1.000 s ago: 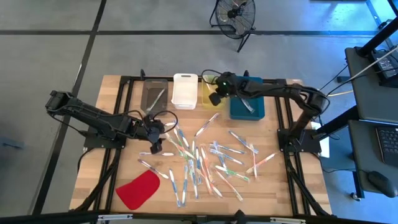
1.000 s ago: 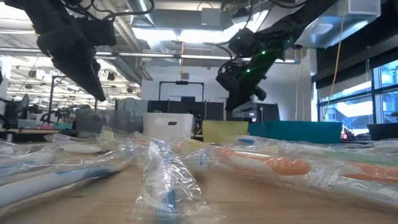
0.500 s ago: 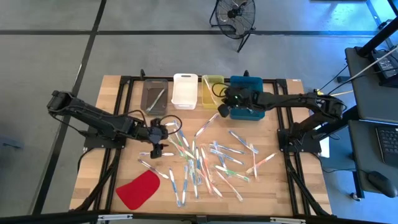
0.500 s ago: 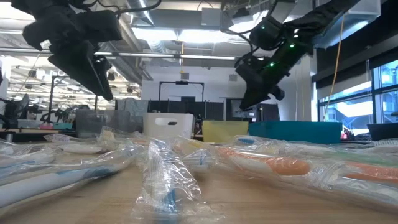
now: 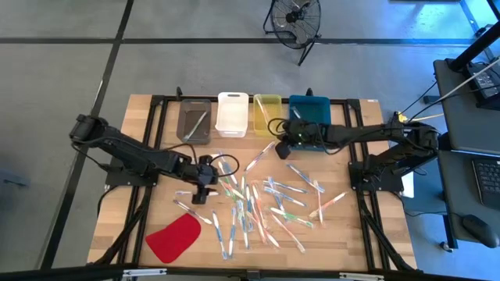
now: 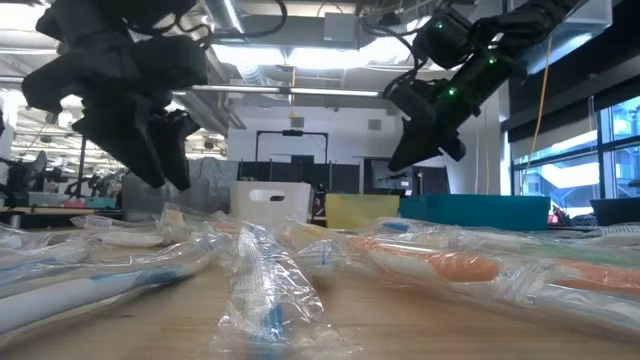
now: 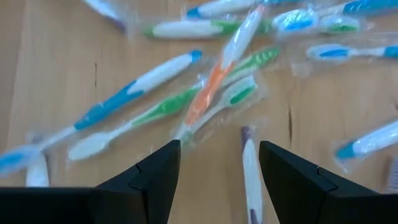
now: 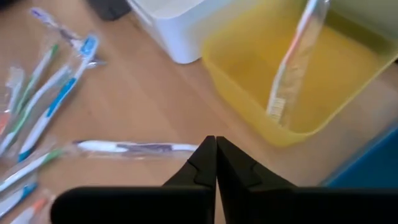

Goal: Pick & Place Toothbrushes
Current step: Put the orange toothbrush into the yellow bin

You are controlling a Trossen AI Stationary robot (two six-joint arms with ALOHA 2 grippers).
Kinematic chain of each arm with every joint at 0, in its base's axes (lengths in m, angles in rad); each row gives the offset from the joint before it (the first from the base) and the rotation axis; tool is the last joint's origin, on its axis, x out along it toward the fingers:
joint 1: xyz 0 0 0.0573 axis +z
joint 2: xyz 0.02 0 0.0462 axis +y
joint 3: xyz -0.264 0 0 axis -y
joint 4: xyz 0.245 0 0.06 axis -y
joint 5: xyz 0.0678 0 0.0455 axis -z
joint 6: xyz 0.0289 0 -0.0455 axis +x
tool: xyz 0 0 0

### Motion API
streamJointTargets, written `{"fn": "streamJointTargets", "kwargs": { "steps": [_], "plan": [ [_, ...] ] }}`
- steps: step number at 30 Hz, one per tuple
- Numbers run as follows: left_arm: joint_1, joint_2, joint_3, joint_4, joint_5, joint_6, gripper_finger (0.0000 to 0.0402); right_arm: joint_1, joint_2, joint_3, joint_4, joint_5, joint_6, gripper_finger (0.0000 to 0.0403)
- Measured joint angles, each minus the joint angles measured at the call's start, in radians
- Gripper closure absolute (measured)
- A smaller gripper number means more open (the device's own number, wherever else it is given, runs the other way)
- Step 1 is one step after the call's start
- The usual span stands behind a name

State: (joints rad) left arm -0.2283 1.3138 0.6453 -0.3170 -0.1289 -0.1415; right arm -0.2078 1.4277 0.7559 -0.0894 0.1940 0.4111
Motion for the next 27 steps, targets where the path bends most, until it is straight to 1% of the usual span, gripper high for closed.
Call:
{"fn": "streamJointTargets", "kwargs": {
  "steps": [5, 9, 15, 18, 27],
  "plan": [
    [0.002, 0.004, 0.032, -0.003, -0.015, 0.100, 0.0187, 0.048, 0.000, 0.000, 0.001, 0.003, 0.014, 0.0398],
    [0.005, 0.004, 0.044, -0.004, -0.033, 0.160, 0.0187, 0.087, 0.000, 0.000, 0.001, 0.033, 0.027, 0.0380],
    [0.043, 0.014, 0.045, -0.004, -0.035, 0.190, 0.0187, 0.131, 0.000, 0.000, 0.000, 0.068, 0.044, 0.0365],
    [0.061, 0.040, 0.045, -0.006, -0.033, 0.191, 0.0187, 0.140, 0.000, 0.000, 0.000, 0.086, 0.053, 0.0369],
    [0.069, 0.158, 0.046, 0.004, -0.034, 0.224, 0.0187, 0.141, 0.000, 0.000, 0.001, 0.086, 0.053, 0.0395]
  ]
}}
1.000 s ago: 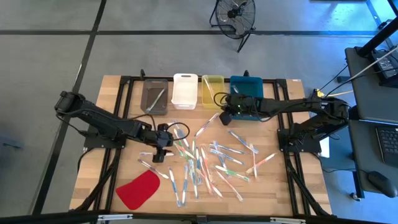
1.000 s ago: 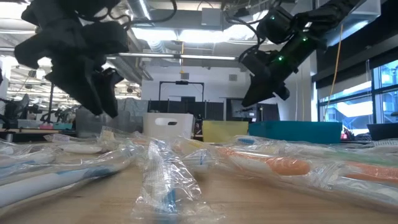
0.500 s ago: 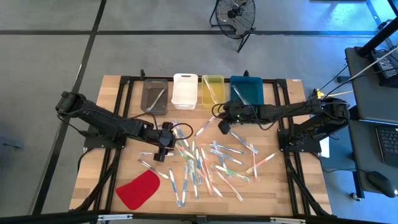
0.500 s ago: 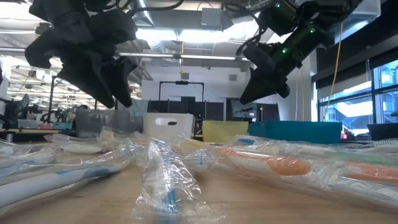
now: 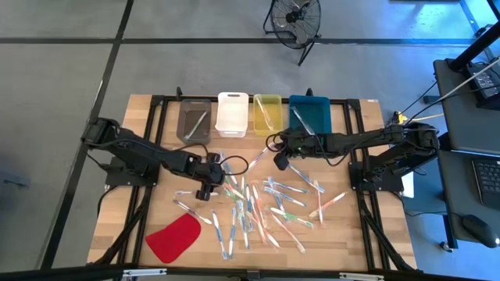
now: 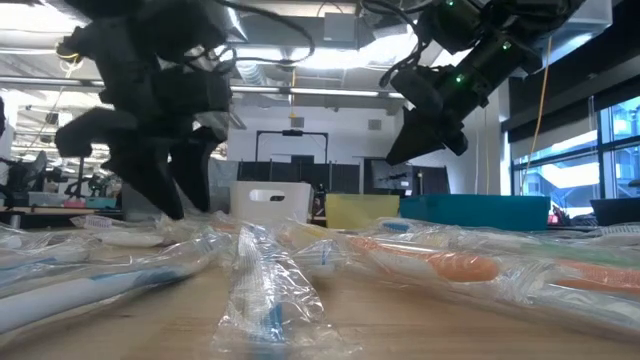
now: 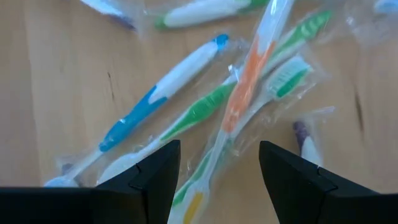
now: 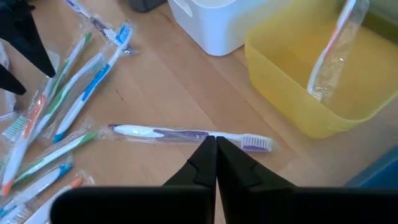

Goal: Pick & Place Toothbrushes
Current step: Put the orange toothbrush into the yellow bin

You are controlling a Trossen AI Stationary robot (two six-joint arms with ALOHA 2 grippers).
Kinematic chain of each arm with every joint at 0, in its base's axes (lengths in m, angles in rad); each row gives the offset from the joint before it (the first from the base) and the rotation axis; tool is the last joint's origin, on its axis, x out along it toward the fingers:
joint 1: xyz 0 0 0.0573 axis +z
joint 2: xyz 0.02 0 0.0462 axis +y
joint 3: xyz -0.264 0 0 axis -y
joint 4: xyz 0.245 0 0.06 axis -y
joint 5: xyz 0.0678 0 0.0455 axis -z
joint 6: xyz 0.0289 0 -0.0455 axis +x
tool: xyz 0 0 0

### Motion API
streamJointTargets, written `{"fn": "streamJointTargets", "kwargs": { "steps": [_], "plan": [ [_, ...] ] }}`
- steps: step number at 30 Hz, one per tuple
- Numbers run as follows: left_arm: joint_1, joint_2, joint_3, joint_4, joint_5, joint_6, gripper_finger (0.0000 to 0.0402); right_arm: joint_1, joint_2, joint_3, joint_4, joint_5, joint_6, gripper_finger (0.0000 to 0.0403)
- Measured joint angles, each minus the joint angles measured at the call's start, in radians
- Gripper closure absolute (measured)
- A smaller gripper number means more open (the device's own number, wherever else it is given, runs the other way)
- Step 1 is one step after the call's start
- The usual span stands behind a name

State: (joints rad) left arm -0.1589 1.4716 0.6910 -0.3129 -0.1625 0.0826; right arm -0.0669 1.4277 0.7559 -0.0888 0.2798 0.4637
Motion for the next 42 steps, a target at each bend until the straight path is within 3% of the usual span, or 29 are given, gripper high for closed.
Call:
{"fn": "streamJointTargets", "kwargs": {
  "steps": [5, 11, 17, 32, 42],
  "plan": [
    [0.003, 0.035, 0.000, 0.002, -0.012, 0.001, 0.0187, 0.000, 0.000, 0.000, 0.000, 0.000, 0.000, 0.0398],
    [0.018, 0.038, 0.000, 0.000, -0.019, 0.002, 0.0193, 0.000, 0.000, 0.000, 0.000, 0.000, 0.000, 0.0374],
    [0.033, 0.038, 0.000, -0.009, -0.007, 0.028, 0.0238, 0.000, 0.000, 0.000, 0.000, 0.000, 0.000, 0.0366],
    [0.043, 0.038, 0.000, -0.033, 0.027, 0.062, 0.0360, 0.000, 0.000, 0.000, 0.000, 0.000, 0.000, 0.0399],
    [0.043, 0.028, -0.001, -0.034, 0.033, 0.062, 0.0389, 0.000, 0.000, 0.000, 0.000, 0.000, 0.000, 0.0368]
  ]
}}
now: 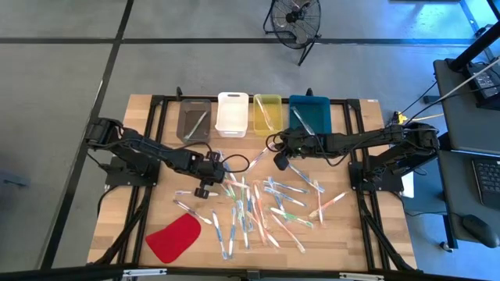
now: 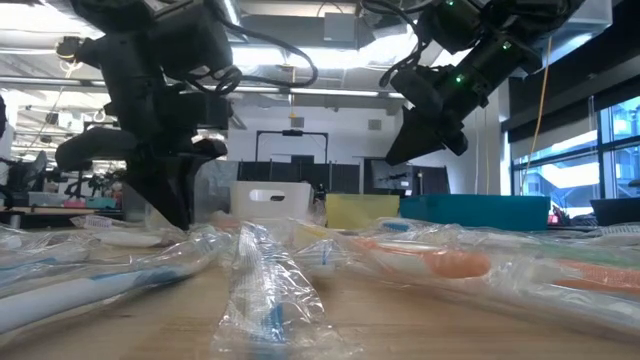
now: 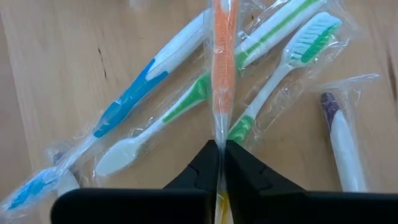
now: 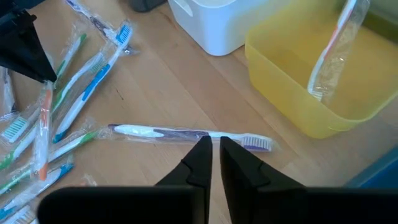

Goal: Pick & Place Toothbrushes
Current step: Put the orange toothbrush into the yellow bin

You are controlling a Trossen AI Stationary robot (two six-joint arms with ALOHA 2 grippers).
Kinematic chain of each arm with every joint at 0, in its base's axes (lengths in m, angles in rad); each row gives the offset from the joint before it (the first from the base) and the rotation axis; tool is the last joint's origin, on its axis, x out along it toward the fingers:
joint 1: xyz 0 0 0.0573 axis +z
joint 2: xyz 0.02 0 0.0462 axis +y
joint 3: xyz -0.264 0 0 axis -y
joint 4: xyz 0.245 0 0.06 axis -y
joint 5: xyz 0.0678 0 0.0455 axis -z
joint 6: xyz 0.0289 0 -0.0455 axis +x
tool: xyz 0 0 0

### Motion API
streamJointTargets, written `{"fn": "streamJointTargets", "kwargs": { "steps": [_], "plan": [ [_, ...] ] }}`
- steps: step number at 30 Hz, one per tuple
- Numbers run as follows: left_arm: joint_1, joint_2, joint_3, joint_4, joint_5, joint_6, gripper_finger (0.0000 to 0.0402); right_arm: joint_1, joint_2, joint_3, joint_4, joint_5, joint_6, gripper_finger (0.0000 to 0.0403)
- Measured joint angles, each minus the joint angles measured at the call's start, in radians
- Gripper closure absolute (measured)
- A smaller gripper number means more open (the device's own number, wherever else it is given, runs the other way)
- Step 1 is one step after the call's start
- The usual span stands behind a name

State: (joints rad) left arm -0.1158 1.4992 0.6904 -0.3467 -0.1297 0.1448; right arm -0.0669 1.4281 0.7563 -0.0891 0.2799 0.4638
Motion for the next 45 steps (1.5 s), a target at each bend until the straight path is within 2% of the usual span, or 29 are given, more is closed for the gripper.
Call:
{"fn": "streamJointTargets", "kwargs": {
  "steps": [8, 13, 19, 29, 36, 45],
  "plan": [
    [0.000, -0.082, 0.000, -0.011, 0.004, -0.011, 0.0387, 0.009, 0.000, 0.000, 0.000, -0.011, -0.003, 0.0385],
    [0.000, -0.151, 0.000, -0.023, 0.013, -0.058, 0.0388, 0.042, 0.000, 0.000, -0.004, -0.011, -0.061, 0.0399],
    [0.000, -0.205, 0.000, 0.003, 0.013, -0.111, 0.0388, 0.091, 0.000, 0.000, -0.038, -0.011, -0.111, 0.0388],
    [0.001, -0.208, -0.083, 0.326, -0.001, -0.182, 0.0388, 0.189, 0.000, 0.000, -0.034, -0.011, -0.128, 0.0399],
    [0.003, -0.208, -0.156, 0.575, -0.118, -0.214, 0.0387, 0.232, 0.005, 0.000, 0.110, -0.010, -0.211, 0.0380],
    [0.008, -0.207, -0.166, 0.771, -0.141, -0.211, 0.0387, 0.239, 0.005, 0.000, 0.319, -0.011, -0.333, 0.0378]
  ]
}}
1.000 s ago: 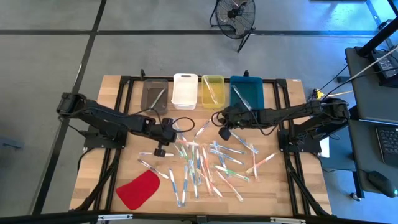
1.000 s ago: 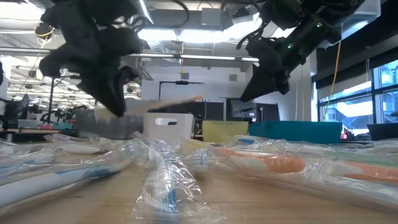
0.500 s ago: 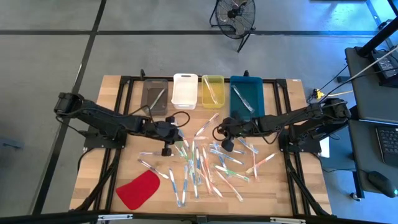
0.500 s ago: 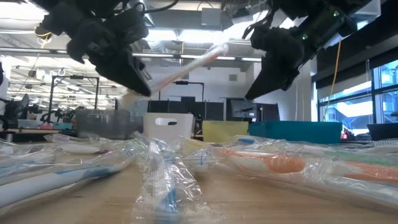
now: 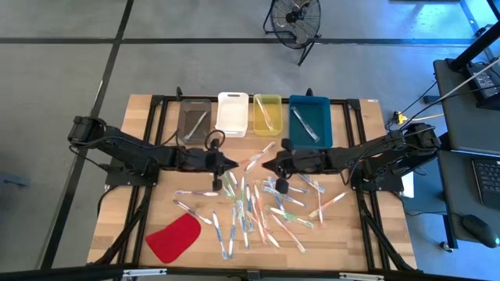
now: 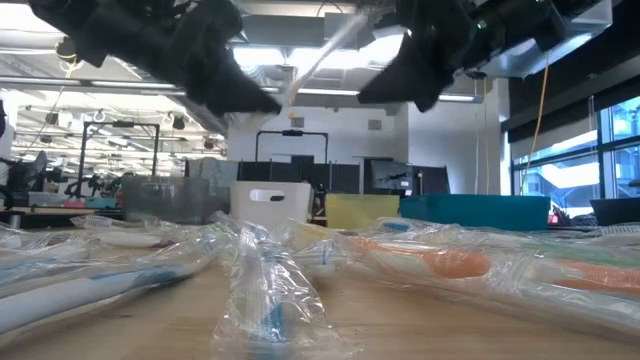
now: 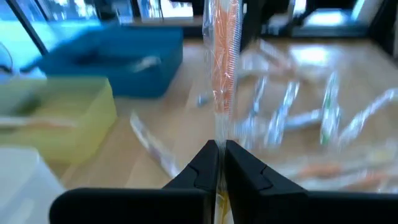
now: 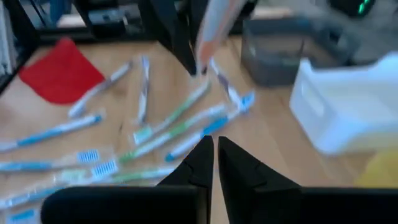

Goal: Pick & Place Toothbrushes
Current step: Put the orange toothbrush into the yellow bin

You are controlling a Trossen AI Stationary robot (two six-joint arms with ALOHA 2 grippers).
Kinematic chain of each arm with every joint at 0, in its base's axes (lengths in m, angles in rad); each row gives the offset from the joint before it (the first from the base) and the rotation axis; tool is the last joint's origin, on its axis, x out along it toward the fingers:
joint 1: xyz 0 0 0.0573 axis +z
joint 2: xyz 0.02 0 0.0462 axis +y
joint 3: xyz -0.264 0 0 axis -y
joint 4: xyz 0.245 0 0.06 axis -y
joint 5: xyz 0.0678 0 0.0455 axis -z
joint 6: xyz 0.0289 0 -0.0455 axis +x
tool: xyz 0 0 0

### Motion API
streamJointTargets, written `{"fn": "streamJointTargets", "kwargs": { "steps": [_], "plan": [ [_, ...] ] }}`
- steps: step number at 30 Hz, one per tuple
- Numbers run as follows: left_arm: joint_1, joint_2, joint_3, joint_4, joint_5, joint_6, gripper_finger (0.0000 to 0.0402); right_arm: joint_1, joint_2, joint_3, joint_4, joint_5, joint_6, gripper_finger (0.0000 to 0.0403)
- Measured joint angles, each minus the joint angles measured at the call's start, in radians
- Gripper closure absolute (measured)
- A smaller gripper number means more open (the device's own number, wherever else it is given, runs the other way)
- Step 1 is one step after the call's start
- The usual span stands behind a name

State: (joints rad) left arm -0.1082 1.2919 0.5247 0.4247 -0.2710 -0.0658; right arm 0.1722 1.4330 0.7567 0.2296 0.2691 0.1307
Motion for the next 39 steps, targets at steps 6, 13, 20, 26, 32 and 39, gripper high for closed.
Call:
{"fn": "streamJointTargets", "kwargs": {
  "steps": [6, 13, 20, 26, 32, 39],
  "plan": [
    [0.000, 0.002, 0.000, 0.079, -0.040, 0.000, 0.0387, 0.000, 0.000, 0.000, 0.077, 0.000, -0.063, 0.0381],
    [0.026, 0.080, 0.000, 0.242, -0.003, 0.008, 0.0387, -0.001, 0.000, 0.000, 0.164, 0.001, -0.133, 0.0342],
    [0.053, 0.207, 0.000, 0.433, 0.046, 0.008, 0.0387, -0.001, 0.000, 0.000, 0.184, 0.003, -0.143, 0.0272],
    [0.073, 0.282, 0.001, 0.555, 0.064, 0.008, 0.0387, -0.002, 0.000, 0.000, 0.210, 0.003, -0.163, 0.0228],
    [0.087, 0.336, 0.026, 0.607, 0.081, 0.009, 0.0387, -0.029, 0.000, 0.000, 0.258, 0.000, -0.164, 0.0216],
    [0.102, 0.341, 0.030, 0.604, 0.026, 0.034, 0.0387, -0.041, 0.000, 0.000, 0.184, -0.015, -0.136, 0.0229]
  ]
}}
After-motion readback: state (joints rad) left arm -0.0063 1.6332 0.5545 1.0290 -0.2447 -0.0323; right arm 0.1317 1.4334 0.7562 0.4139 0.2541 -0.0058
